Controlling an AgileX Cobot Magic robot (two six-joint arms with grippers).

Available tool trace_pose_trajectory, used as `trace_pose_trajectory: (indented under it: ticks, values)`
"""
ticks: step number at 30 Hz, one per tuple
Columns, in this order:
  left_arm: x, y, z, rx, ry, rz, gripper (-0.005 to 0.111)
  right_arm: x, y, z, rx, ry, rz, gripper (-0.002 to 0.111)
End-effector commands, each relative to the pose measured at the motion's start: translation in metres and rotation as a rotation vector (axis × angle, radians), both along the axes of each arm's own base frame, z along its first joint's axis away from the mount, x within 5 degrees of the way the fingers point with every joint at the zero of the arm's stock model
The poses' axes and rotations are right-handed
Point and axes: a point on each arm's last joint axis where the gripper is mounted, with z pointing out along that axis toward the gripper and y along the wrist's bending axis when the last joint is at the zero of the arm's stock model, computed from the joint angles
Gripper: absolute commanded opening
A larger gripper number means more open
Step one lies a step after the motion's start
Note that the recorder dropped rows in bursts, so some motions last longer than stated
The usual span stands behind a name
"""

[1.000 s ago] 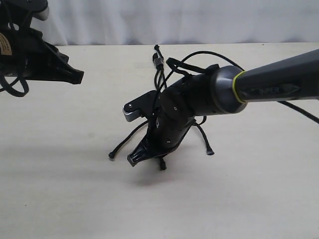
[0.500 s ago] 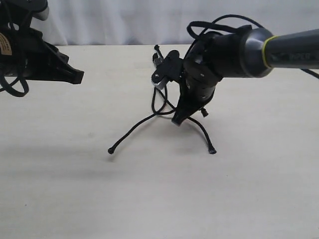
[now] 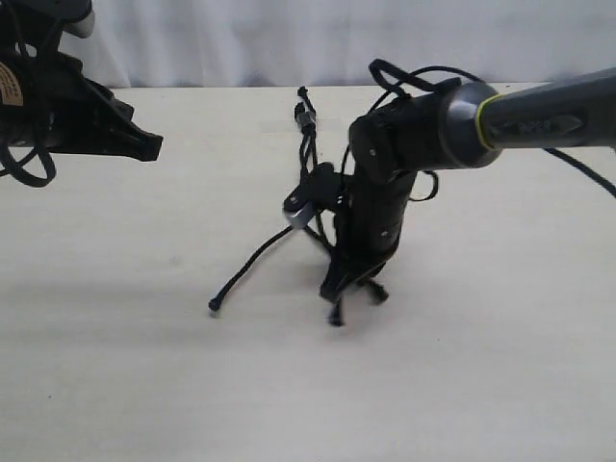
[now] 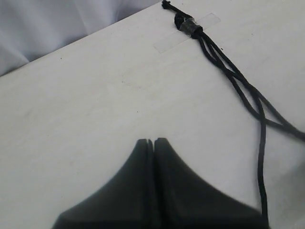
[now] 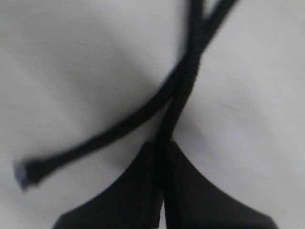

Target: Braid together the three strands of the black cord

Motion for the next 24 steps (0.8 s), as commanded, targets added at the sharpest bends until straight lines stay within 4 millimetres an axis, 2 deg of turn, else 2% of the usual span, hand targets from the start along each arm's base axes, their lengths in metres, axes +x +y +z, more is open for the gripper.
trace_pose_trajectory:
  ticks: [1,3,5,10,16,19,24]
  values:
    - [0.000,0.001,0.002,-0.019,-0.011,0.010,0.000,-0.017,0.023,0.008,0.061,0.014,0.088,0.004]
    - [0.000,0.001,0.002,-0.019,-0.011,0.010,0.000,-0.008,0.010,0.028,0.059,-0.048,0.041,0.004]
    - [0.000,0.001,0.002,-0.019,-0.011,0.010,0.000,0.001,-0.004,0.037,0.055,-0.090,0.024,0.004]
    - [-0.001,0.001,0.002,-0.018,-0.009,0.011,0.000,0.020,-0.037,0.034,0.051,-0.095,-0.113,0.004]
    - [-0.001,0.001,0.001,-0.016,-0.005,0.012,0.000,0.024,-0.044,0.034,0.060,-0.096,-0.191,0.006]
    - [-0.001,0.001,0.001,-0.016,-0.005,0.012,0.000,0.024,-0.044,0.034,0.059,-0.097,-0.200,0.021]
    - [-0.001,0.001,0.001,-0.016,-0.005,0.012,0.000,0.025,-0.048,0.034,0.036,-0.116,-0.296,0.057]
